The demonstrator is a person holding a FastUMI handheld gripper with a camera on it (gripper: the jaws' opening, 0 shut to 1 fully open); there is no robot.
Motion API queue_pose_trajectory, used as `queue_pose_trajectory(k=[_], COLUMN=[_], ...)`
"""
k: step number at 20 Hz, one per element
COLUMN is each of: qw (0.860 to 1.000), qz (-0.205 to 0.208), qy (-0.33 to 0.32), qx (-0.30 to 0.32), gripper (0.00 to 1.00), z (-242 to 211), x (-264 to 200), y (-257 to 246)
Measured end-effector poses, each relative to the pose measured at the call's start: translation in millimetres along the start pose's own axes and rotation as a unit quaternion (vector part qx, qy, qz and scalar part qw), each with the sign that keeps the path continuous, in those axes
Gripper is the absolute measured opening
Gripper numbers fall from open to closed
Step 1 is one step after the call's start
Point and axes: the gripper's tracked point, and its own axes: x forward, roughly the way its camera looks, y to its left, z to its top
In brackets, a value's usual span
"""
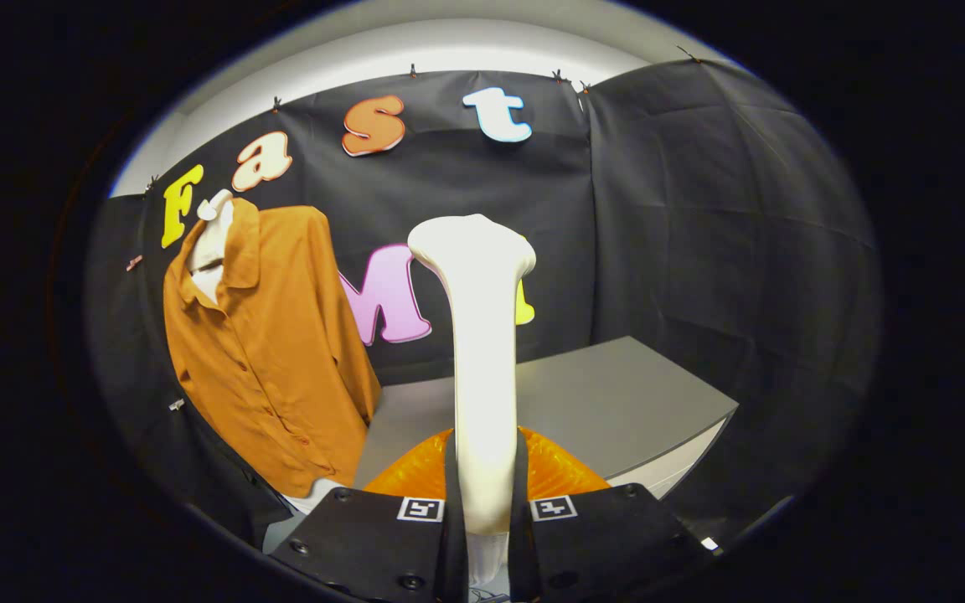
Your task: Iron the clothes twice with a garment steamer, once on the left side and once on the right side.
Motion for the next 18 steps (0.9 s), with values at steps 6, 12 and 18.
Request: queue_pose_trajectory(k=[6, 12, 18], qw=[0.997, 0.993, 0.989], qz=[0.028, 0.035, 0.052], qy=[-0.07, -0.114, -0.128], qx=[0.005, -0.029, -0.045], gripper=[0.22, 0.22, 0.22], z=[29, 48, 46], x=[-46, -74, -70], y=[58, 107, 174])
